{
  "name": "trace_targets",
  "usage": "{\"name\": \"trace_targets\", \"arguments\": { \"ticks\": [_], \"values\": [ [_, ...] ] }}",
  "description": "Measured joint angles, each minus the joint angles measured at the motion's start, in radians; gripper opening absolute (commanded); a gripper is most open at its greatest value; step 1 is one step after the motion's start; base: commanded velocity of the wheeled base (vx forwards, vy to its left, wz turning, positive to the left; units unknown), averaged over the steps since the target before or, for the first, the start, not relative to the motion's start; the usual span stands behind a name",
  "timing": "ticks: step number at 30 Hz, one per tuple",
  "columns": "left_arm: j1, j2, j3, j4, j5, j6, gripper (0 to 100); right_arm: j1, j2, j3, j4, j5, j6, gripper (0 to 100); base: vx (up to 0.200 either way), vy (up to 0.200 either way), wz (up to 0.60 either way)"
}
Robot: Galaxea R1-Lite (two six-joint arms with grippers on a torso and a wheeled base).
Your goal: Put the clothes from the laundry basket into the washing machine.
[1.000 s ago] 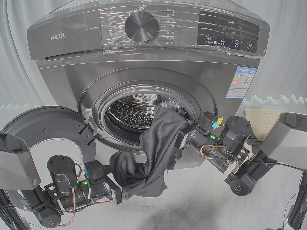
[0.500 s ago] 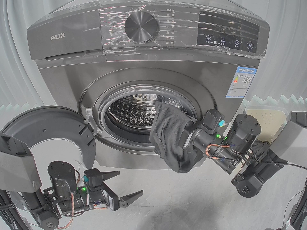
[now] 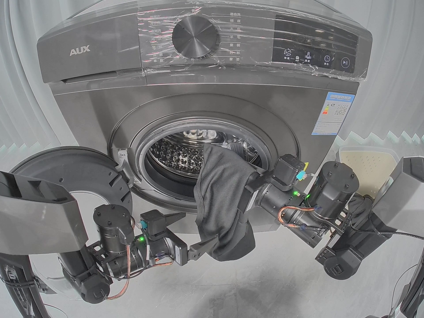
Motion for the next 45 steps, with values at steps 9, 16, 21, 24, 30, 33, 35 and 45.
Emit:
{"name": "trace_targets", "arguments": {
  "ticks": [9, 16, 21, 24, 30, 33, 35, 45],
  "values": [
    [0.0, 0.099, -0.14, 0.0, -0.001, 0.0, 100, 0.039, 0.0, 0.003, 0.0, -0.001, 0.009, 0, 0.0, 0.0, 0.0],
    [0.013, 0.181, -0.255, -0.001, 0.005, 0.004, 100, 0.064, -0.013, 0.025, 0.0, -0.004, 0.015, 0, 0.0, 0.0, 0.0],
    [0.024, 0.233, -0.314, 0.0, 0.006, 0.007, 100, 0.073, -0.03, 0.037, 0.001, -0.015, 0.018, 0, 0.0, 0.0, 0.0],
    [0.025, 0.256, -0.333, -0.001, 0.006, 0.008, 100, 0.078, -0.038, 0.045, 0.001, -0.016, 0.018, 0, 0.0, 0.0, 0.0],
    [0.026, 0.28, -0.361, -0.001, 0.008, 0.009, 0, 0.081, -0.044, 0.051, 0.001, -0.018, 0.024, 0, 0.0, 0.0, 0.0],
    [0.026, 0.282, -0.365, -0.001, 0.011, 0.009, 0, 0.081, -0.046, 0.056, 0.0, -0.017, 0.025, 0, 0.0, 0.0, 0.0],
    [0.03, 0.281, -0.365, -0.001, 0.014, 0.008, 0, 0.08, -0.048, 0.066, 0.0, -0.017, 0.025, 0, 0.0, 0.0, 0.0],
    [0.066, 0.243, -0.358, -0.001, 0.049, -0.002, 0, 0.053, -0.068, 0.222, 0.001, -0.018, 0.026, 0, 0.0, 0.0, 0.0]
  ]
}}
